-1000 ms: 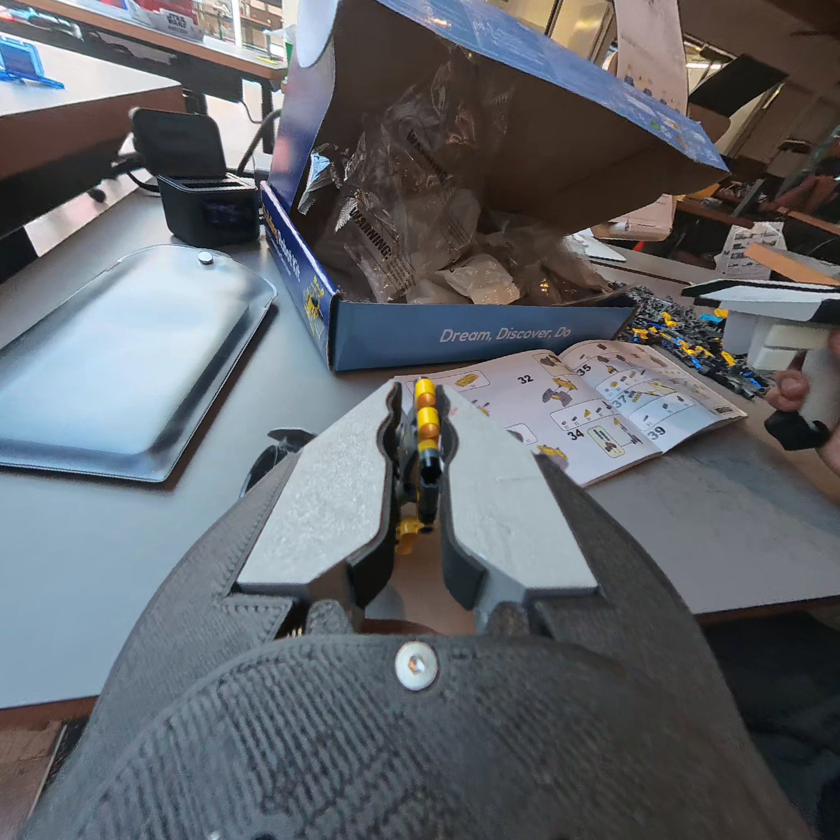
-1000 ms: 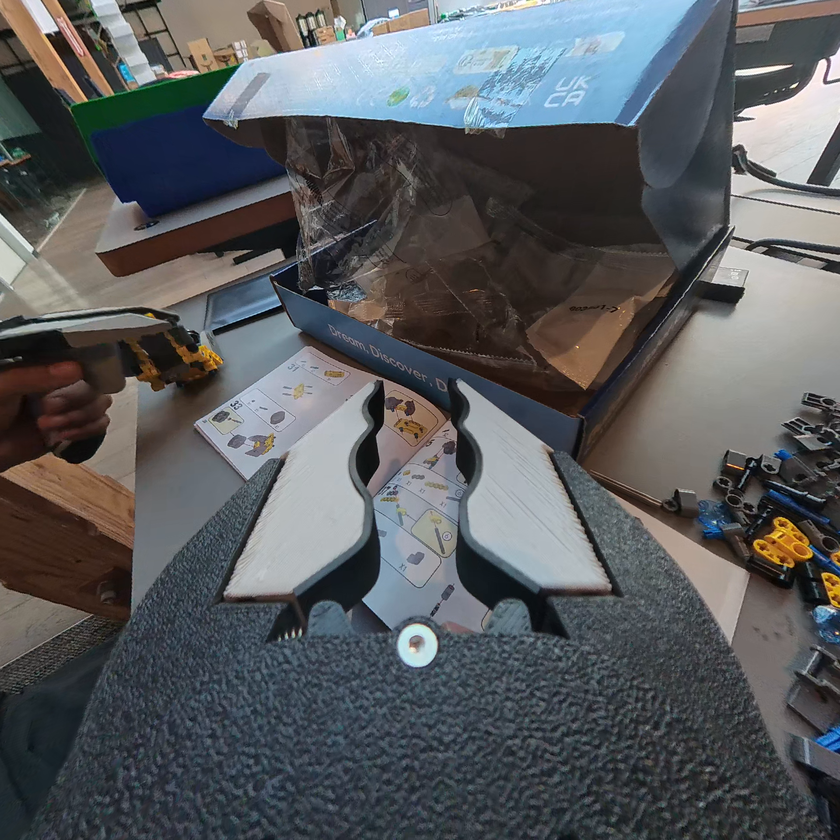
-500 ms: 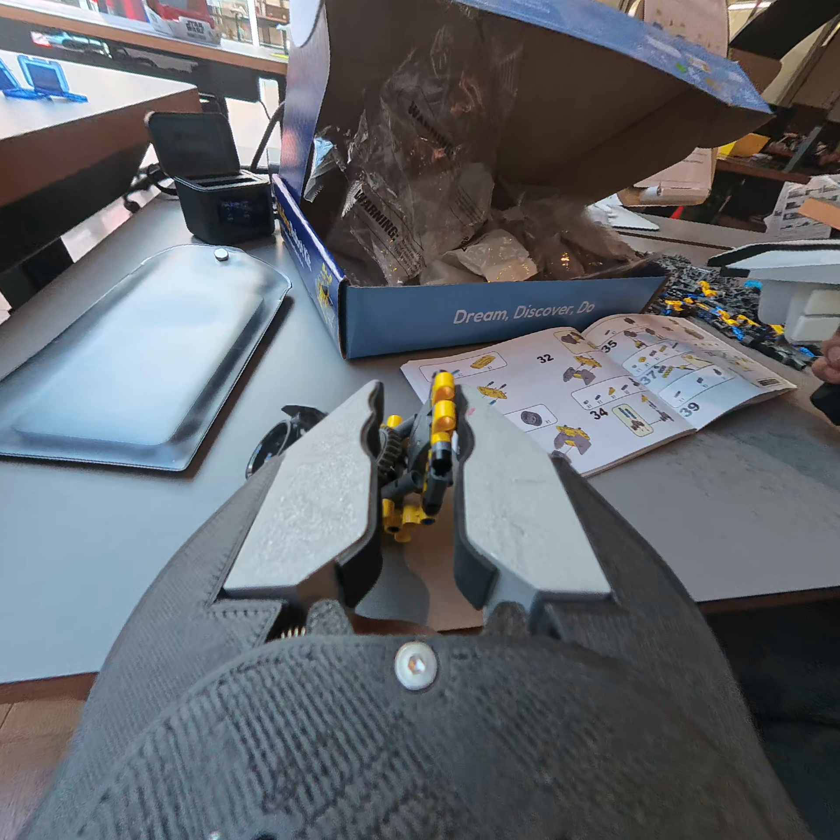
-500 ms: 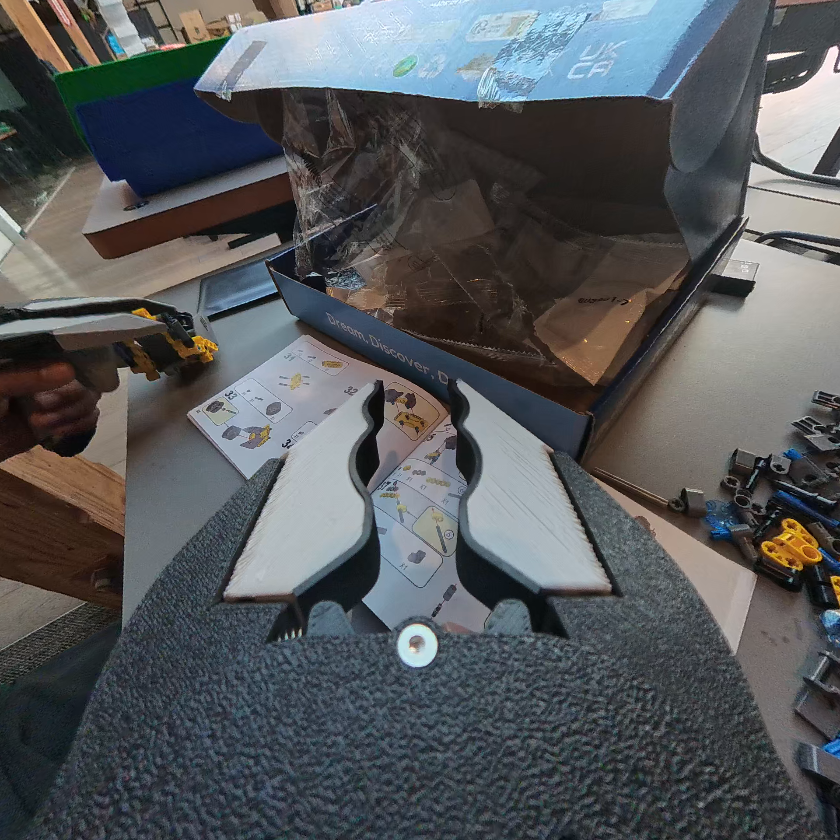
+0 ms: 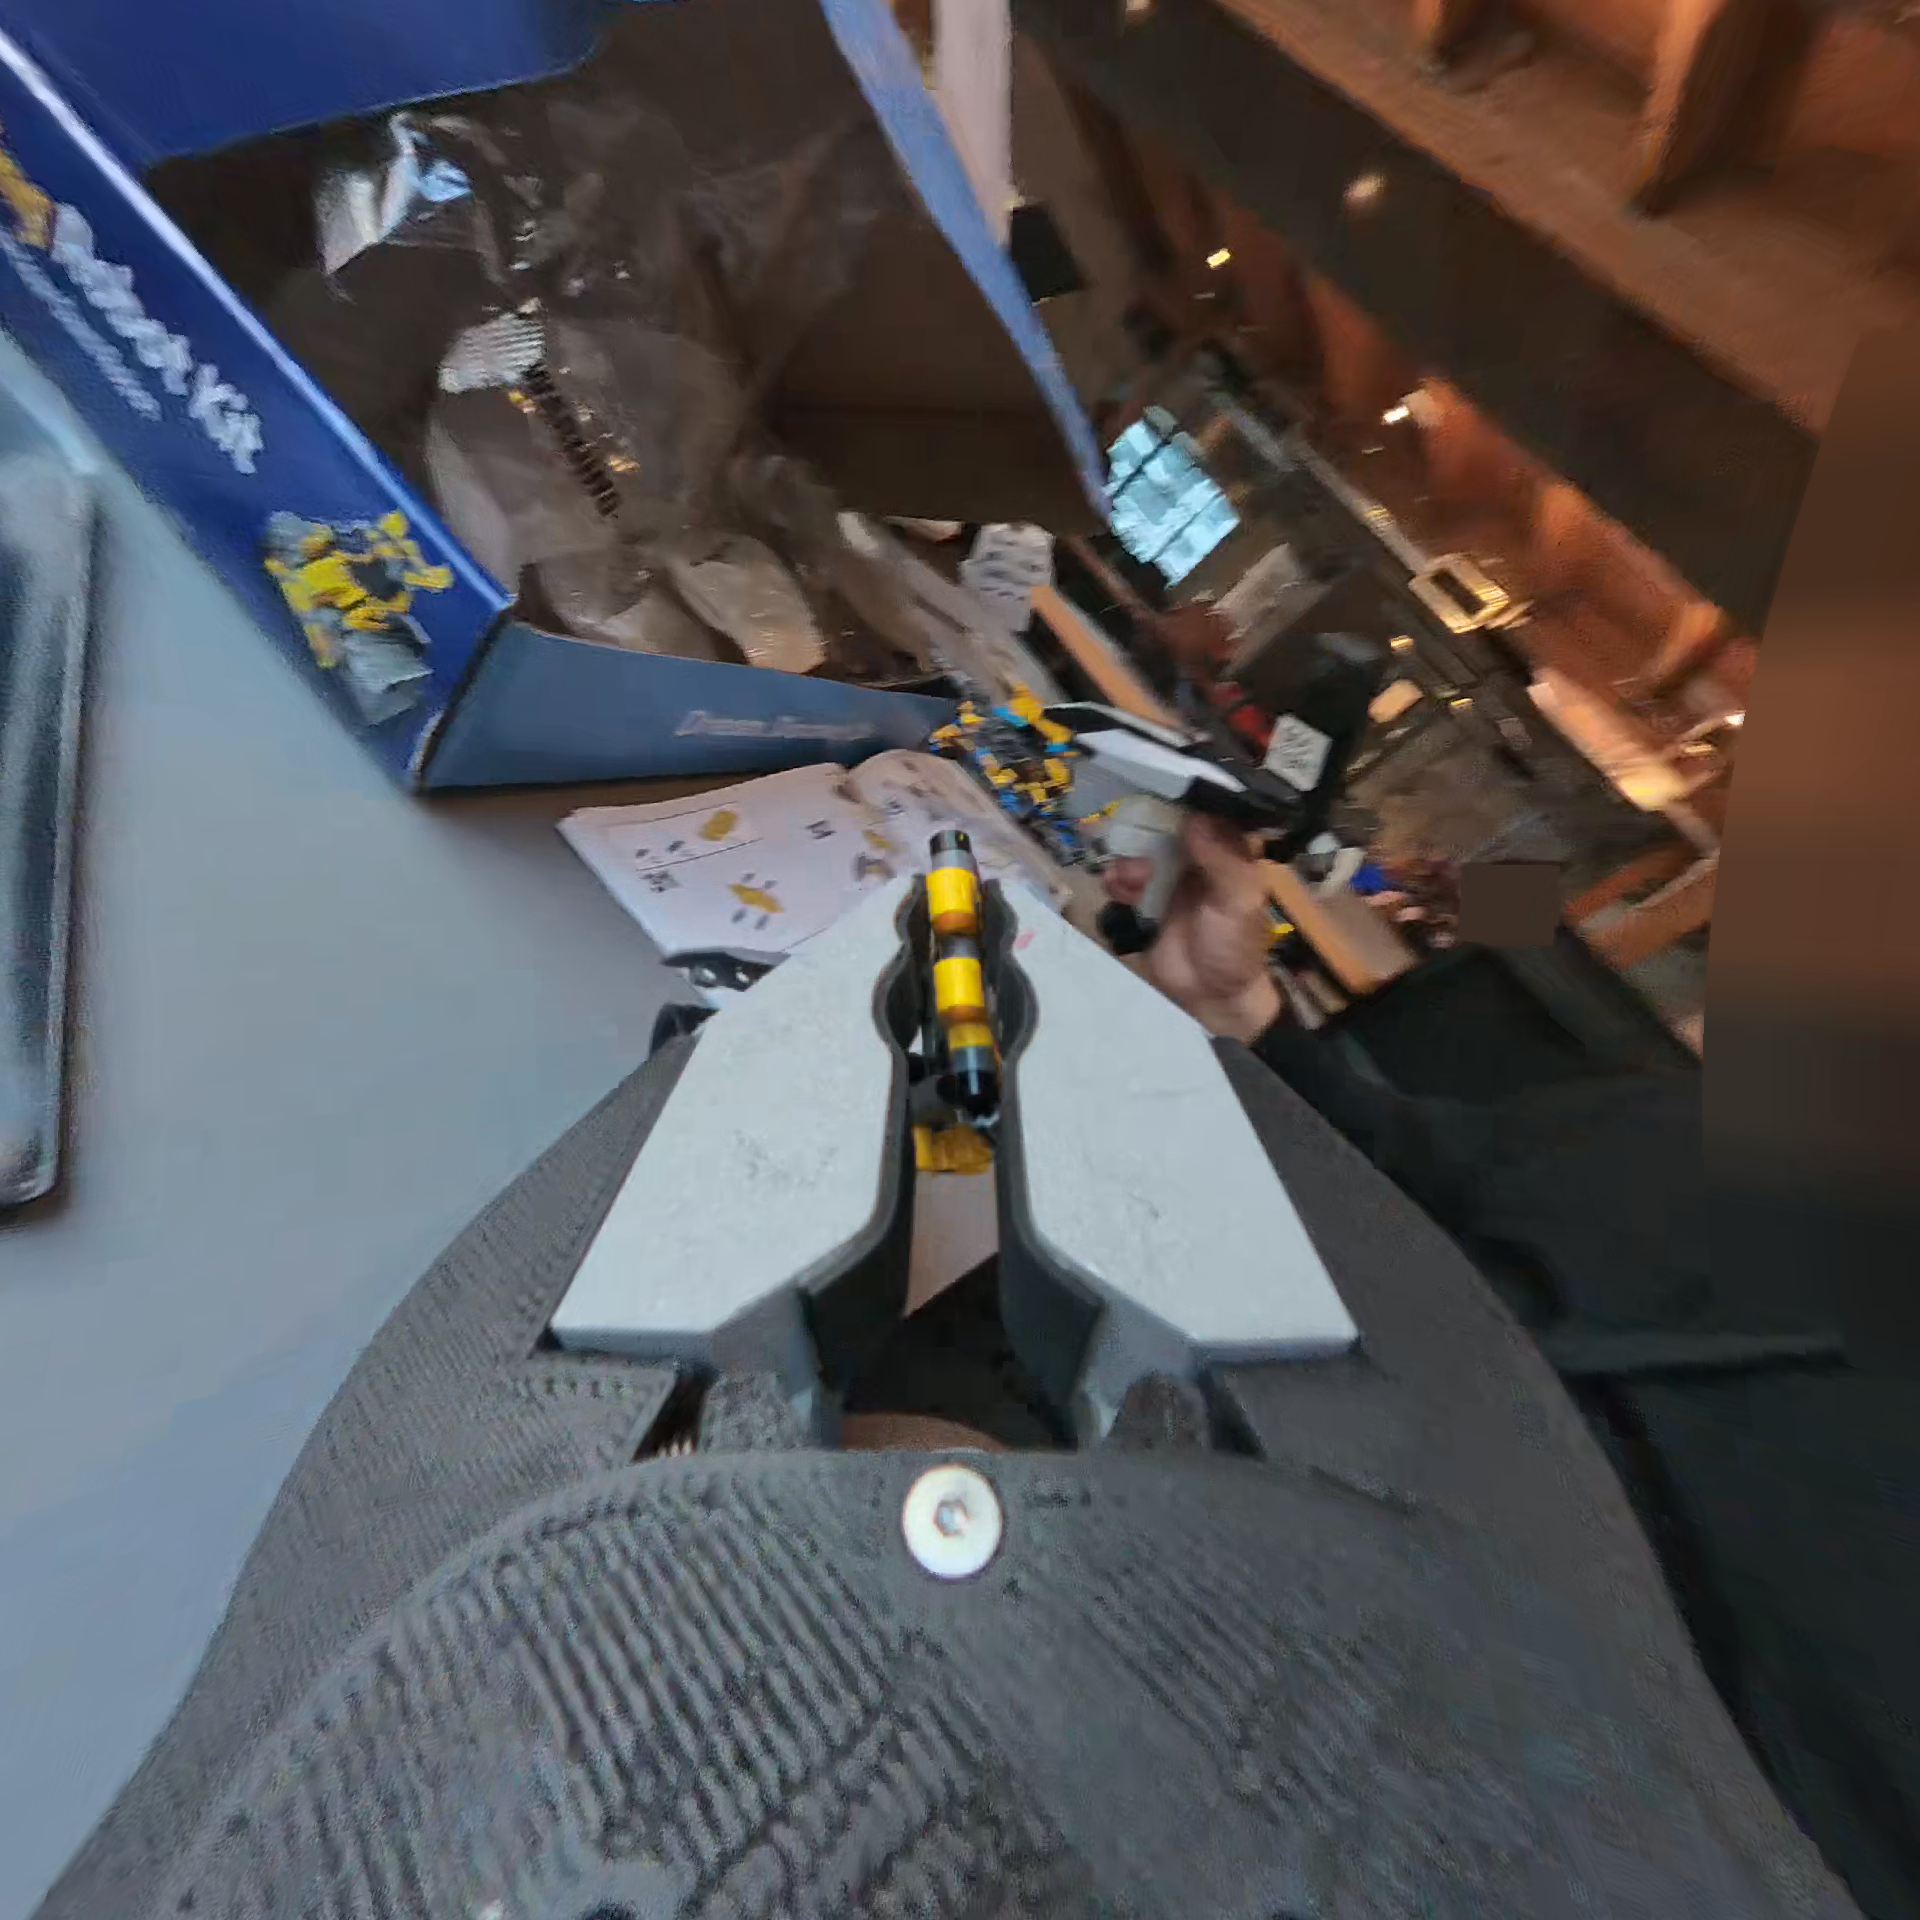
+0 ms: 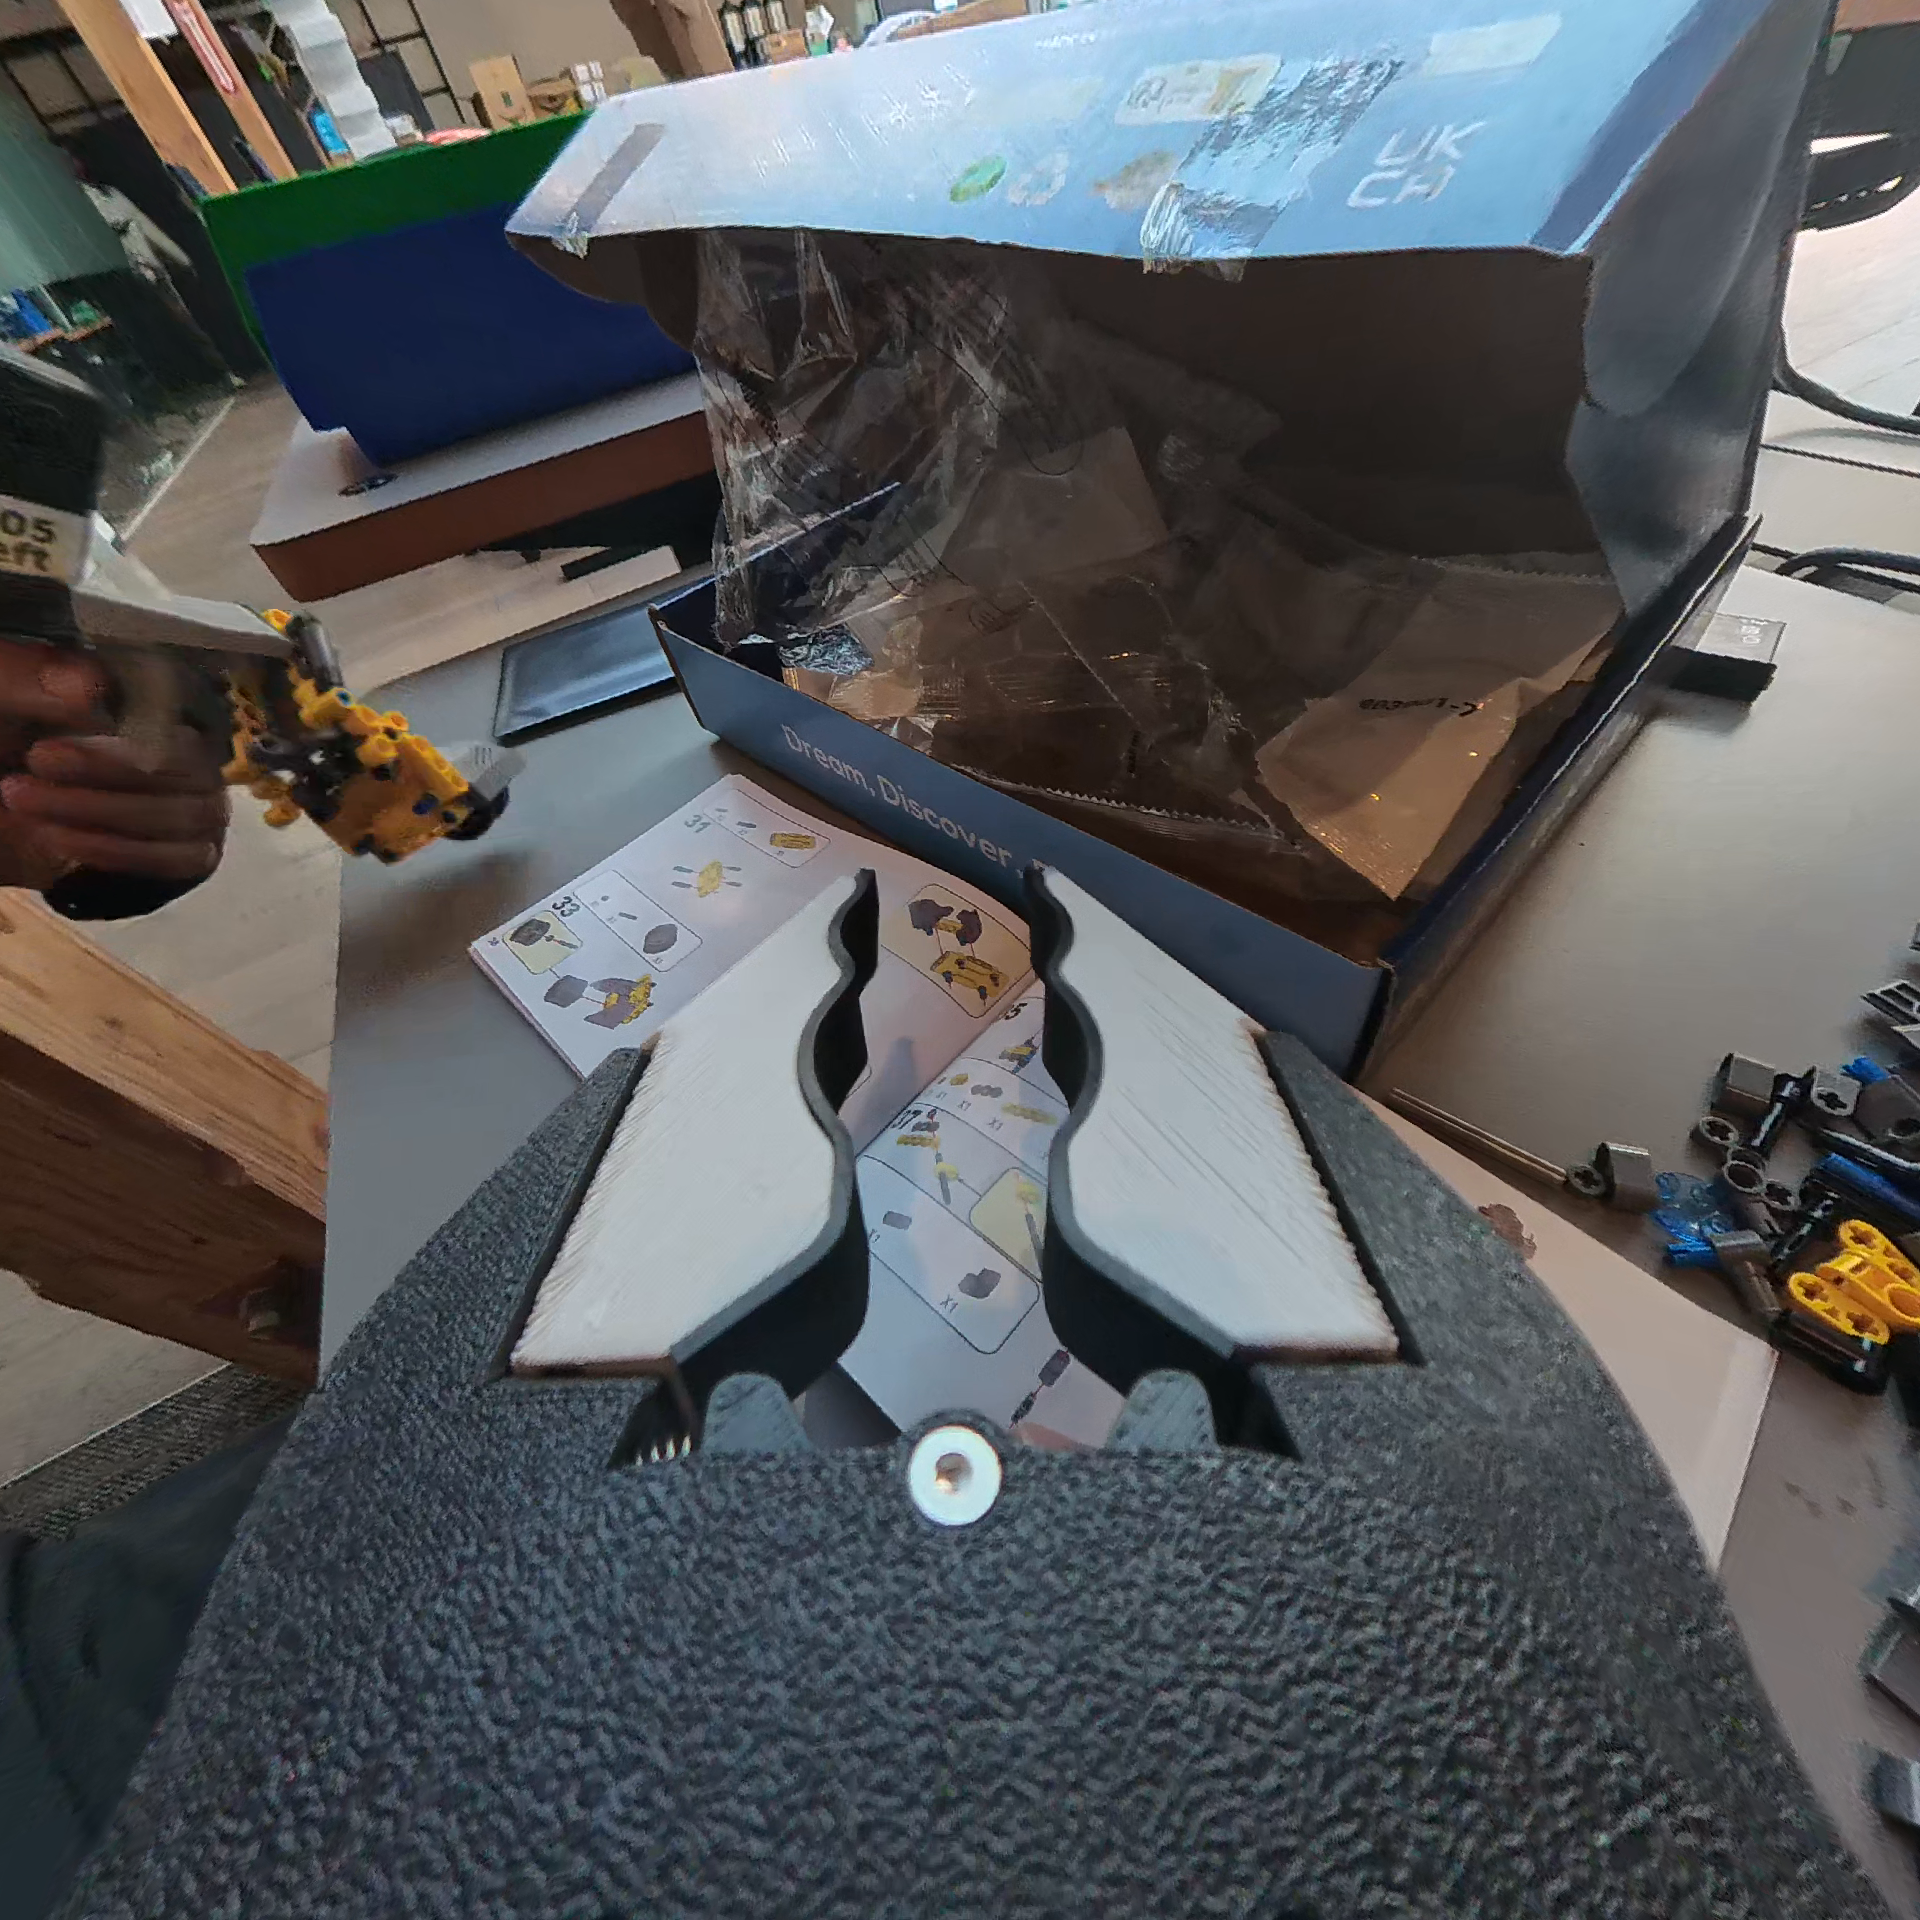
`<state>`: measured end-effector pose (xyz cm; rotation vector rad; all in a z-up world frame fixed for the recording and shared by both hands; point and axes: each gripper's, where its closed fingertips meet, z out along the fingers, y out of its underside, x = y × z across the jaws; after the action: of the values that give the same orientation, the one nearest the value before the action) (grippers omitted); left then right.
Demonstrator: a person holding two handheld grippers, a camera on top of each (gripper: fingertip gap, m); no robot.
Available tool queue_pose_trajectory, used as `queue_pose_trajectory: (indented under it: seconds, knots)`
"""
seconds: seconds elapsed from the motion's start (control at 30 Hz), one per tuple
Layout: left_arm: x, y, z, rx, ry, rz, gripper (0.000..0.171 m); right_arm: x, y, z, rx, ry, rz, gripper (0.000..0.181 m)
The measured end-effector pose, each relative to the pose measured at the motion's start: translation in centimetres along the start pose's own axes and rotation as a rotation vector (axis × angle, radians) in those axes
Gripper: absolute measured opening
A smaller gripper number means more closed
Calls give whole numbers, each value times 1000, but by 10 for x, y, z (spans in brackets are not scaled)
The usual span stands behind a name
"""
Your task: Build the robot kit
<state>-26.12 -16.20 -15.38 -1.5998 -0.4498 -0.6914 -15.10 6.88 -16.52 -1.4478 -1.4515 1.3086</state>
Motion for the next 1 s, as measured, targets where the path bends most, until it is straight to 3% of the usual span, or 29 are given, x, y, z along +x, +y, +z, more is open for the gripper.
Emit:
queue_pose_trajectory:
  seconds: [0.13,0.4,0.6,0.77,1.0]
  knots:
    - [30,-8,-9,90,266,-49,6,-14,-3,1,14,-65,-21,28]
    - [88,18,6,15,560,53,6,-88,15,10,-60,-368,-184,42]
    - [134,32,19,-68,764,184,6,-158,30,-6,-67,-648,-358,57]
    - [144,30,37,-67,827,153,6,-173,37,-6,-69,-670,-399,67]
    - [129,25,69,-49,736,-23,5,-167,22,-5,-26,-692,-249,78]
